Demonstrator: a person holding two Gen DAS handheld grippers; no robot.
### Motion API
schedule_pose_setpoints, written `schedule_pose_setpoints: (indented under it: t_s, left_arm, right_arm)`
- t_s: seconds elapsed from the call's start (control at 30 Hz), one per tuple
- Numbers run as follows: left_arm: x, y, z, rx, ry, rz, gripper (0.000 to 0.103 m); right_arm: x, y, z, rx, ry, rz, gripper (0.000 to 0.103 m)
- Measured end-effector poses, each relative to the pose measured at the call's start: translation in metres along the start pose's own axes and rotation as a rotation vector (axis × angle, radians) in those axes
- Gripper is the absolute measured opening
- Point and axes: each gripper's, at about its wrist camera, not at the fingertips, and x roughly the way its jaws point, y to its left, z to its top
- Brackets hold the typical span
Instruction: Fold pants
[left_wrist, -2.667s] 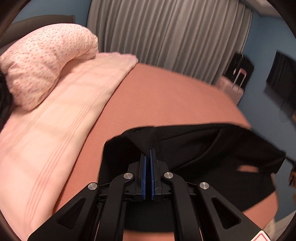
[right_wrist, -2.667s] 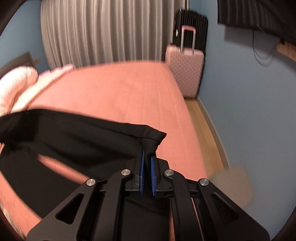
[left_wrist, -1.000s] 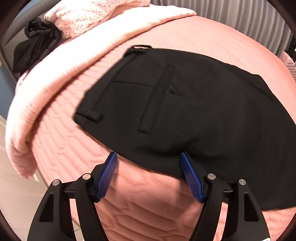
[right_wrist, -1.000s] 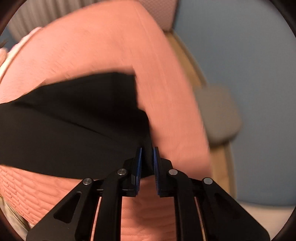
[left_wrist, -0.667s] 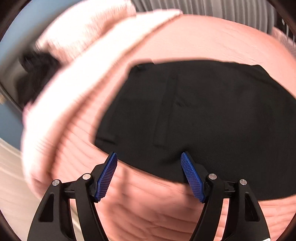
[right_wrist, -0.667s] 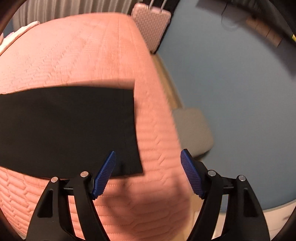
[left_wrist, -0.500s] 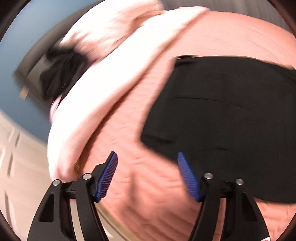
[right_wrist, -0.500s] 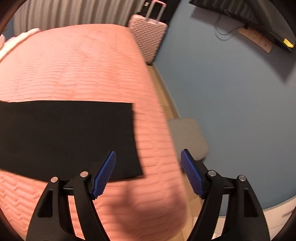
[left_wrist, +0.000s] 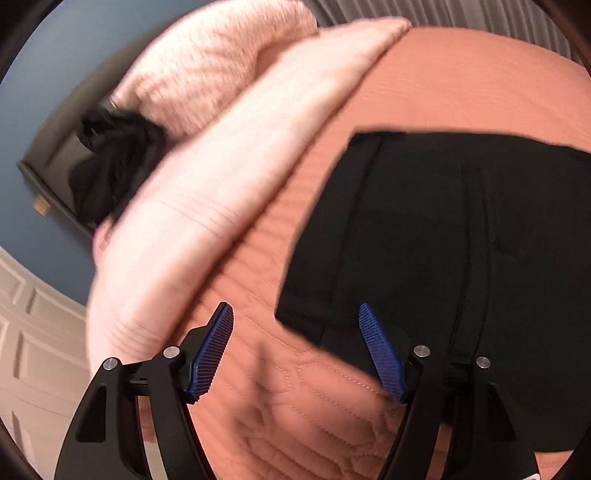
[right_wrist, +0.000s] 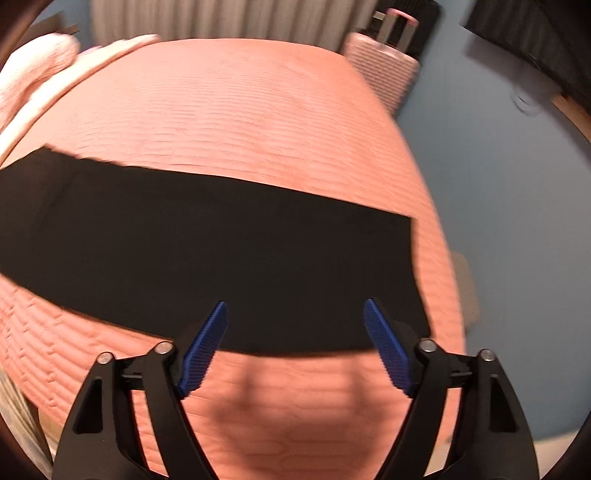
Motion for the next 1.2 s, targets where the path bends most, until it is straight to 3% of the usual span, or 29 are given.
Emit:
schedule_pose_setpoints:
  t_s: [0.1, 0.17, 0.27, 0.33, 0.4, 0.43, 0.5, 0.57, 0.7, 0.83, 1.03, 1.2]
  left_arm:
    - [-0.044, -0.009, 0.002, 0.008, -0.090, 0.101, 0.069]
    - [-0.076, -0.024, 0.005, -0.014, -0.135, 0.051, 0.069]
    - [-0.114, -0.073, 0.007, 0.038, -0.183, -0.046, 0.072]
    - [-0.117, -0.114, 0.007, 0.111, -0.161, -0.071, 0.078]
    - [-0.113, -0.145, 0.002, 0.170, -0.099, -0.053, 0.078]
    - [-0.118, -0.150, -0.002, 0.161, -0.107, -0.073, 0.078]
    - [-0.138, -0.153, -0.005, 0.110, -0.142, -0.149, 0.077]
    - [-0.153, -0.166, -0.011, 0.087, -0.146, -0.227, 0.077]
    - [-0.193, -0.221, -0.024, 0.164, -0.158, -0.299, 0.077]
    - [-0.247, -0.257, -0.043, 0.279, -0.247, -0.324, 0.078]
    - [-0.280, -0.259, -0.056, 0.314, -0.263, -0.358, 0.083]
    - [-0.293, -0.254, -0.063, 0.298, -0.264, -0.347, 0.084]
  right_arm:
    - [0.010, -0.033, 0.023, 0.111, -0.034, 0.066, 0.078]
    - [0.038, -0.038, 0.039, 0.121, 0.003, 0.126, 0.078]
    - [0.106, -0.039, 0.062, 0.114, 0.099, 0.200, 0.078]
    - [0.143, -0.053, 0.062, 0.139, 0.182, 0.104, 0.078]
    - [0.129, -0.096, 0.053, 0.323, 0.126, 0.143, 0.077]
    - [0.115, -0.113, 0.044, 0.388, 0.096, 0.152, 0.078]
    - [0.088, -0.140, 0.018, 0.486, 0.044, 0.179, 0.078]
    - [0.075, -0.154, -0.018, 0.545, 0.064, 0.184, 0.078]
    - [0.082, -0.146, -0.060, 0.603, 0.131, 0.259, 0.078]
    - [0.076, -0.122, -0.058, 0.559, 0.090, 0.235, 0.080]
    - [0.083, -0.110, -0.059, 0.595, 0.060, 0.307, 0.091]
    - [0.092, -0.101, -0.059, 0.612, 0.060, 0.322, 0.092]
